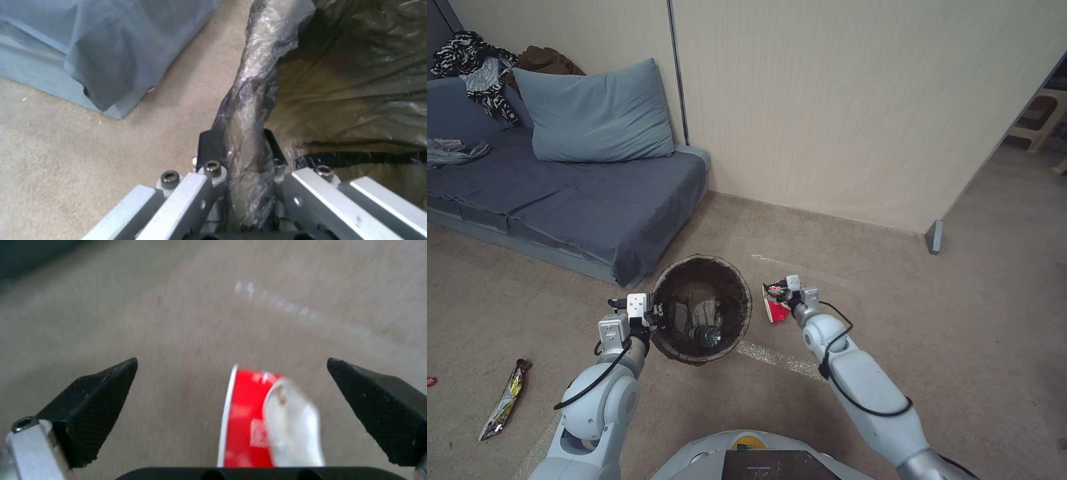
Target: Pick up the trash bin, then pick up the garbage from the floor and place it into the trash bin.
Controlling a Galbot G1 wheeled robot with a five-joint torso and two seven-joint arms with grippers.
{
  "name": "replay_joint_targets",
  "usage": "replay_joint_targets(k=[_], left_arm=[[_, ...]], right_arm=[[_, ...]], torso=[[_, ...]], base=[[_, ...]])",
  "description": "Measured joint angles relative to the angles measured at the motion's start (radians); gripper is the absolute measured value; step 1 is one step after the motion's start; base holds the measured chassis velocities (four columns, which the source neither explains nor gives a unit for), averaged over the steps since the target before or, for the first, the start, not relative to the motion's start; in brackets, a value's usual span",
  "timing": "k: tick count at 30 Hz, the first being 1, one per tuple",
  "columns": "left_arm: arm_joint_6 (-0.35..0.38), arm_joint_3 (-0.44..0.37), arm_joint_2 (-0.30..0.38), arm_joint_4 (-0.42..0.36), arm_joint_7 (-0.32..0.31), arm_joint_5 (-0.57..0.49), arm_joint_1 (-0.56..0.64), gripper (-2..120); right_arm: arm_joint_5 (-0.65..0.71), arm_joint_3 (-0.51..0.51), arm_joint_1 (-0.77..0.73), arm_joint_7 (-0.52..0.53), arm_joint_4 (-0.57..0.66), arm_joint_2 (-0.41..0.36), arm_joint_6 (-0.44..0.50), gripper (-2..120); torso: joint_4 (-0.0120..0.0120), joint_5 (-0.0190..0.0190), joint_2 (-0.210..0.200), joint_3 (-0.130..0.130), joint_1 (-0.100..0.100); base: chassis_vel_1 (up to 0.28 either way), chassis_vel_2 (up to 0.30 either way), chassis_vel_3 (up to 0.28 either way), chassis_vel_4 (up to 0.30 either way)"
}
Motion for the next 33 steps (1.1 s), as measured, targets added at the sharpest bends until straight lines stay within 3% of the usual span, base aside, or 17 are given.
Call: replay_joint_targets(k=[13, 21, 26, 27, 31, 33], left_arm=[[-0.003, 0.014, -0.025, 0.003, 0.004, 0.031, 0.008, 2], [-0.004, 0.009, -0.027, -0.004, 0.005, 0.034, 0.017, 2], [-0.005, 0.008, -0.027, -0.004, 0.005, 0.035, 0.018, 2], [-0.005, 0.008, -0.028, -0.006, 0.005, 0.035, 0.021, 2], [-0.006, 0.007, -0.028, -0.008, 0.005, 0.035, 0.021, 2], [-0.006, 0.006, -0.028, -0.009, 0.005, 0.035, 0.021, 0]], right_arm=[[-0.12, -0.064, 0.153, -0.052, -0.349, 0.058, 0.074, 100], [-0.18, -0.036, 0.227, -0.069, -0.48, 0.084, 0.125, 100], [-0.181, -0.033, 0.231, -0.07, -0.489, 0.085, 0.128, 99], [-0.186, -0.027, 0.237, -0.074, -0.506, 0.088, 0.134, 89], [-0.191, -0.018, 0.238, -0.079, -0.52, 0.091, 0.142, 78], [-0.195, -0.012, 0.233, -0.081, -0.521, 0.093, 0.147, 67]], torso=[[-0.0003, 0.0001, 0.0, 0.0, 0.0], [-0.0001, 0.0, 0.0, 0.0, 0.0], [-0.0002, 0.0, 0.0, 0.0, 0.0], [-0.0002, 0.0, 0.0, 0.0, 0.0], [-0.0002, 0.0001, 0.0, 0.0, 0.0], [-0.0001, 0.0001, 0.0, 0.0, 0.0]], base=[[0.0, 0.0, 0.0, 0.0], [0.0, 0.0, 0.0, 0.0], [0.0, 0.0, 0.0, 0.0], [0.0, 0.0, 0.0, 0.0], [0.0, 0.0, 0.0, 0.0], [0.0, 0.0, 0.0, 0.0]])
